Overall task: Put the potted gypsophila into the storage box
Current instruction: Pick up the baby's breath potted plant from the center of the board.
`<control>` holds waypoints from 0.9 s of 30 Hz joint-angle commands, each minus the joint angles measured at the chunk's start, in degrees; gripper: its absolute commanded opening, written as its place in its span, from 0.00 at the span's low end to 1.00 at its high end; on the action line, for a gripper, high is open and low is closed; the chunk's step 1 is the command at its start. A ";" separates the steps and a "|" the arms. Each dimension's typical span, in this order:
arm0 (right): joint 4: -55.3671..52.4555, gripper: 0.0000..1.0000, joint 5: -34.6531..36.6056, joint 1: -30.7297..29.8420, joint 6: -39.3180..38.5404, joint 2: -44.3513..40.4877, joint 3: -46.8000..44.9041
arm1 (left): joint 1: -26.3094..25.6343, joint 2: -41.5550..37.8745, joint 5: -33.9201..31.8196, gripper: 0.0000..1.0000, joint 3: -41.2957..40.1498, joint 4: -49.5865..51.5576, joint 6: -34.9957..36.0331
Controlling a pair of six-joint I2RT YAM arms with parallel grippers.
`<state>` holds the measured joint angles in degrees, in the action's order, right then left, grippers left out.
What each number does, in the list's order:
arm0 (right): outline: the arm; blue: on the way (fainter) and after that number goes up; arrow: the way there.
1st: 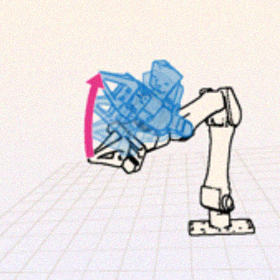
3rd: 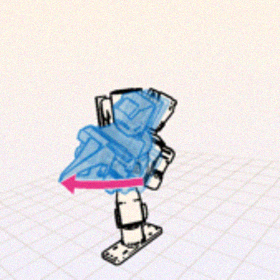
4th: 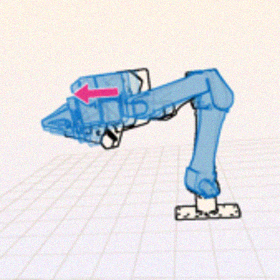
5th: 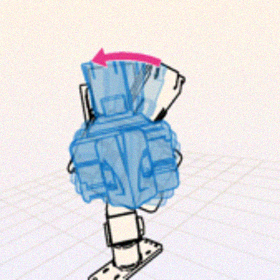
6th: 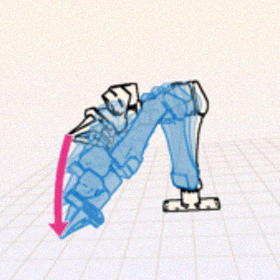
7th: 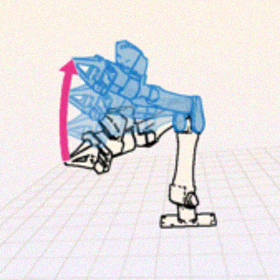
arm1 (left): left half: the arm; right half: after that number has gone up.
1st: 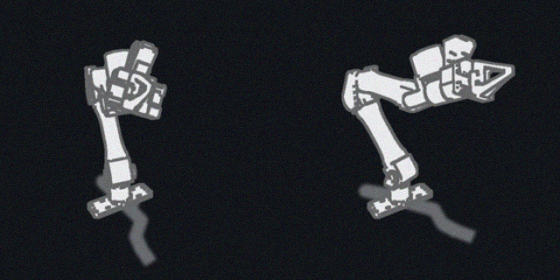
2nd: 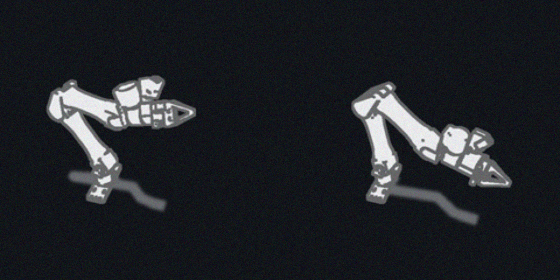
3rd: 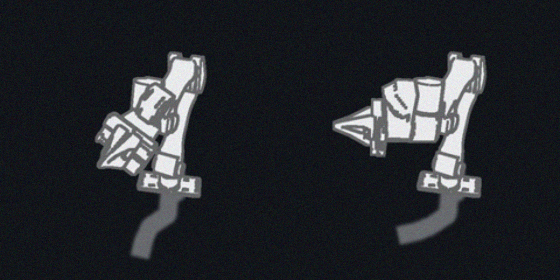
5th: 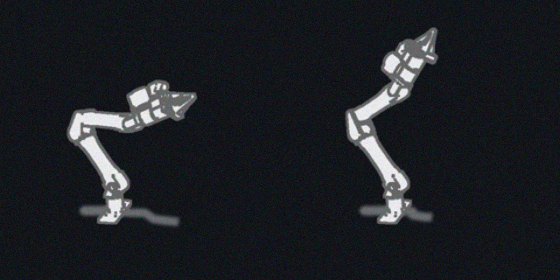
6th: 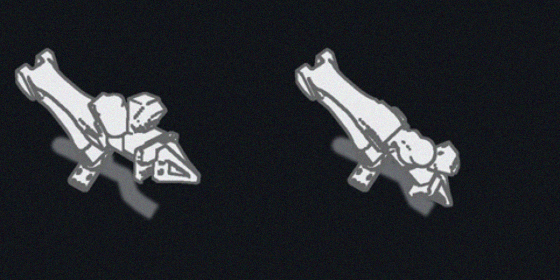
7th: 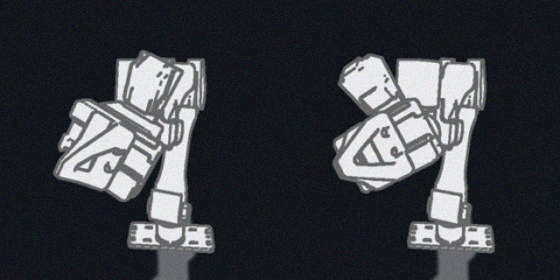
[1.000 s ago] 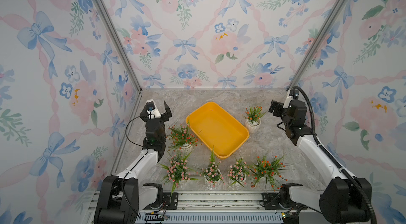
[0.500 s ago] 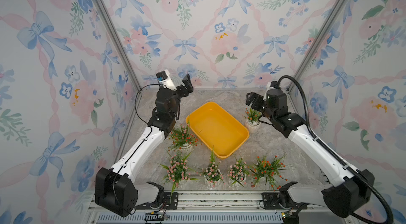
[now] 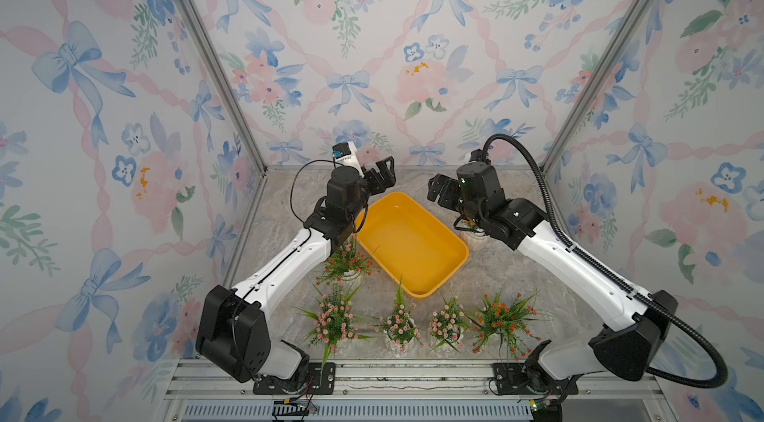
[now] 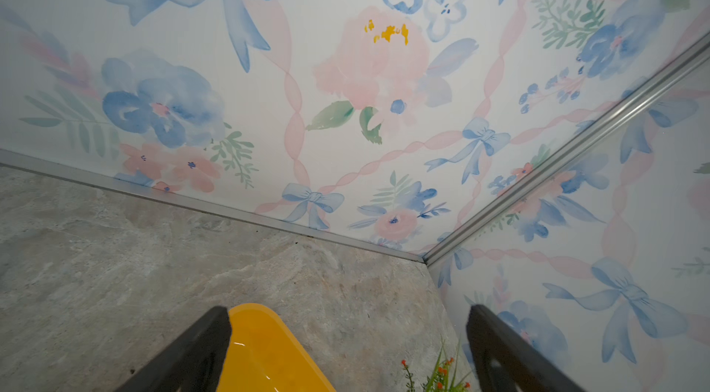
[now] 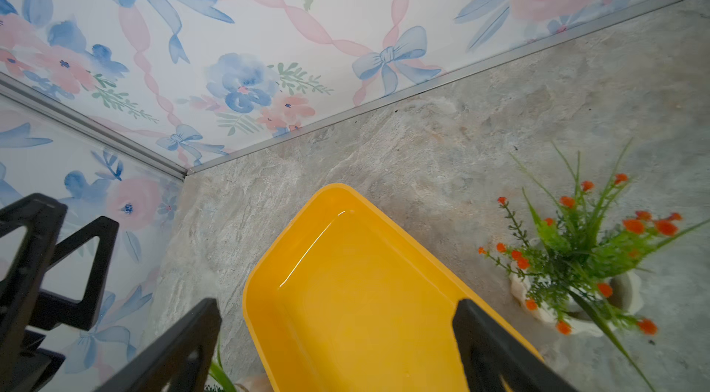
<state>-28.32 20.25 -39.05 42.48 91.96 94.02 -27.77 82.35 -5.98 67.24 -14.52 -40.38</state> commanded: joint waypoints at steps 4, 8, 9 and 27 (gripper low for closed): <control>16.06 0.97 -12.00 4.30 3.88 -4.83 -12.90 | 1.16 3.34 8.38 0.98 1.81 -3.02 -1.56; 12.38 0.97 -7.44 4.16 4.68 -4.59 -12.51 | 1.79 2.89 14.81 0.98 -0.50 -9.25 -0.23; 9.39 0.97 -5.07 3.75 3.18 -3.54 -10.28 | 1.84 2.96 16.35 0.98 -0.53 -10.29 0.42; -21.69 0.99 5.71 19.88 10.39 -7.56 -13.30 | 3.48 8.45 10.91 0.96 1.07 -10.19 16.46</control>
<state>-45.74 26.15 -20.97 50.28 86.76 83.94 -23.64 89.76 4.78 68.75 -24.16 -29.89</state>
